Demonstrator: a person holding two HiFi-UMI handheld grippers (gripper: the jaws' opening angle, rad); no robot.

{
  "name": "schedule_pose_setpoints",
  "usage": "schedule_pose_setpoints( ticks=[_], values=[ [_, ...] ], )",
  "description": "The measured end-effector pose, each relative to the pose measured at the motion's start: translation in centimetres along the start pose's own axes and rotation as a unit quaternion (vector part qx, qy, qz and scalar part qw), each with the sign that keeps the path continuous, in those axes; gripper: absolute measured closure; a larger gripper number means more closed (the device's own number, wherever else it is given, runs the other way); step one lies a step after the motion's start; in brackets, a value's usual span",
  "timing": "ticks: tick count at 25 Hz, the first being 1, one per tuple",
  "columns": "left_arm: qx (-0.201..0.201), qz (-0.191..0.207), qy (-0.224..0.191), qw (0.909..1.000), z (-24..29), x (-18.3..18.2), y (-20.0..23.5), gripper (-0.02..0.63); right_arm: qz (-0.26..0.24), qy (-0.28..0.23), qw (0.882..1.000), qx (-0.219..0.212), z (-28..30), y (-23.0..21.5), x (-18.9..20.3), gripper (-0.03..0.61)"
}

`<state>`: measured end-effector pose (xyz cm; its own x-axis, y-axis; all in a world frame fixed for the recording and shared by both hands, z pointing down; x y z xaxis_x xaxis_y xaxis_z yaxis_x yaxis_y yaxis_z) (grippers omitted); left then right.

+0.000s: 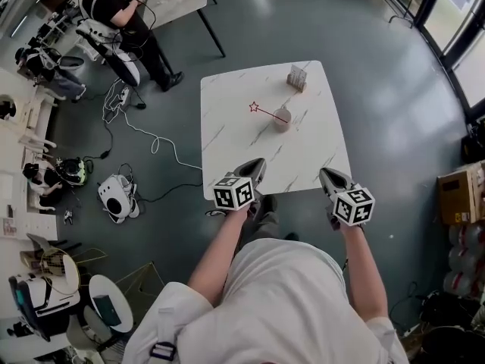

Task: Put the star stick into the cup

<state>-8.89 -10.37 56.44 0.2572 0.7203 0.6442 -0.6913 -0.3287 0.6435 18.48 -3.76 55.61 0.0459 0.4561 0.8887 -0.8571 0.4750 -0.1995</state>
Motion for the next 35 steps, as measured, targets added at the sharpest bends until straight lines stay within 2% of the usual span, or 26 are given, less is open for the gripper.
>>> schedule_pose_setpoints(
  ticks=[3, 6, 10, 15, 20, 28, 35],
  values=[
    [-0.03, 0.027, -0.021, 0.9989, -3.2, 1.8, -0.5, 0.6, 0.0, 0.0, 1.0, -0.011, -1.5, 1.3, 1.2, 0.549],
    [-0.042, 0.043, -0.043, 0.9973, -6.3, 3.8, -1.2, 0.6, 0.002, -0.001, 1.0, -0.021, -2.9, 2.3, 2.7, 0.549],
    [-0.058, 0.082, -0.048, 0.9938, -10.0, 5.6, -1.2, 0.6, 0.001, -0.009, 1.0, -0.028, -3.8, 3.7, 3.0, 0.549],
    [-0.078, 0.088, -0.067, 0.9909, -13.6, 6.6, -0.9, 0.6, -0.01, -0.02, 0.999, -0.037, -4.0, 4.9, 2.6, 0.549],
    [-0.086, 0.128, -0.065, 0.9859, -15.3, 6.0, -0.7, 0.6, -0.052, -0.023, 0.997, -0.048, -3.6, 6.5, 1.5, 0.549],
    [-0.072, 0.132, -0.07, 0.9862, -16.6, 3.6, 0.8, 0.6, -0.055, -0.033, 0.998, -0.03, -2.4, 7.9, -0.5, 0.549],
    [-0.05, 0.138, -0.083, 0.9856, -17.9, 0.8, 1.9, 0.6, -0.077, -0.045, 0.996, -0.012, -2.1, 9.7, -2.8, 0.551]
  ],
)
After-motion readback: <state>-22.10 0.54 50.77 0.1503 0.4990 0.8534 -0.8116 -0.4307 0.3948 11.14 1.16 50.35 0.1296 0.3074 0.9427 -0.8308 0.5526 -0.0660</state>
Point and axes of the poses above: the fingertips, and each gripper's own axes: z forward along the fingers, y to its left, x out of its underside, the point moved 8 cm from there along -z, backward along the fingers, and after that the axes turned 12 degrees about -z, right-handed, at the moved point
